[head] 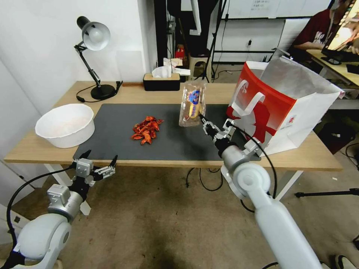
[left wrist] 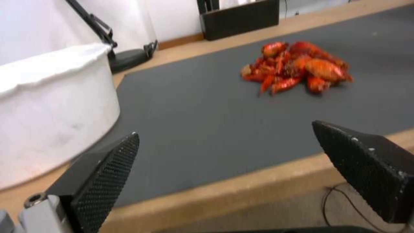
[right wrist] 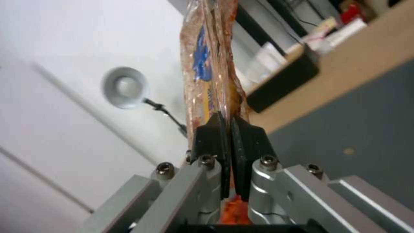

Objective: Close the disposable takeout box, then place it into the delivery bag.

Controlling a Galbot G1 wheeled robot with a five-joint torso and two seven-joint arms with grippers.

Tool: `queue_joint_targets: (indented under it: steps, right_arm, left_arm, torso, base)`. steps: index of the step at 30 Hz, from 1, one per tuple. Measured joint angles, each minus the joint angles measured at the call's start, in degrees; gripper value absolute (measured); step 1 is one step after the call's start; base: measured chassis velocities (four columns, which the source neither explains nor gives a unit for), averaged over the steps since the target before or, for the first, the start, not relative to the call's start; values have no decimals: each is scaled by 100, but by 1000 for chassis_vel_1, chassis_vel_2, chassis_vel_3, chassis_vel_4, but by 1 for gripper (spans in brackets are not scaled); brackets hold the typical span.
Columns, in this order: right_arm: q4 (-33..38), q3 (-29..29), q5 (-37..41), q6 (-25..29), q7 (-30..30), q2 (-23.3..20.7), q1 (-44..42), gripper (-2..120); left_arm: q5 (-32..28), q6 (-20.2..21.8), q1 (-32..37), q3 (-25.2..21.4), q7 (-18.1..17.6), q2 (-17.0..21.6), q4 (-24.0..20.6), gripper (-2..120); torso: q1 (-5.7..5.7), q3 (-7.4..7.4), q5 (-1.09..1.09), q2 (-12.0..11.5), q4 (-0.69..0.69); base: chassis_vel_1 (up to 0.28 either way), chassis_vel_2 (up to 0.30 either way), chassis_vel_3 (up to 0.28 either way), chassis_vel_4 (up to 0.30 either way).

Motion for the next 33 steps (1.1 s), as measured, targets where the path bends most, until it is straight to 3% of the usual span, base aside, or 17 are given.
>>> queue_joint_targets:
  steps: [6,9,15,18,22,28,33]
  right_arm:
    - [663,425,590,20,18,-428,-86,0]
    - [1148,1065,1068,113,20,-817,-165,0]
    - [1394,1846,1893,311,162,-1522,77,0]
    - [1064,2347,2406,446,220,-2060,327,0]
    - [557,2844,2694,472,229,-2424,399,0]
    - [150,3241,2764,446,277,-2531,354,0]
    - [-181,3352,2493,393,458,-2362,152,0]
  left_arm:
    - [132,0,166,14,-6,-110,-135,100]
    - [230,3,234,59,-20,-183,-281,100]
    - [285,24,181,163,-36,-176,-323,100]
    - [336,40,111,278,-44,-185,-319,100]
    - [444,46,110,398,-48,-276,-326,100]
    - [558,48,161,474,-51,-378,-369,100]
    - [668,44,235,521,-54,-434,-376,100]
  torso:
    - [0,0,0,0,0]
    - [0,0,1,0,0]
    - [0,0,-1,0,0]
    - [0,0,-1,0,1]
    - [0,0,2,0,0]
    - [0,0,1,0,0]
    - [0,0,1,0,0]
  base:
    - [0,0,0,0]
    - [0,0,0,0]
    - [0,0,0,0]
    - [0,0,0,0]
    - [0,0,0,0]
    - [0,0,0,0]
    - [0,0,0,0]
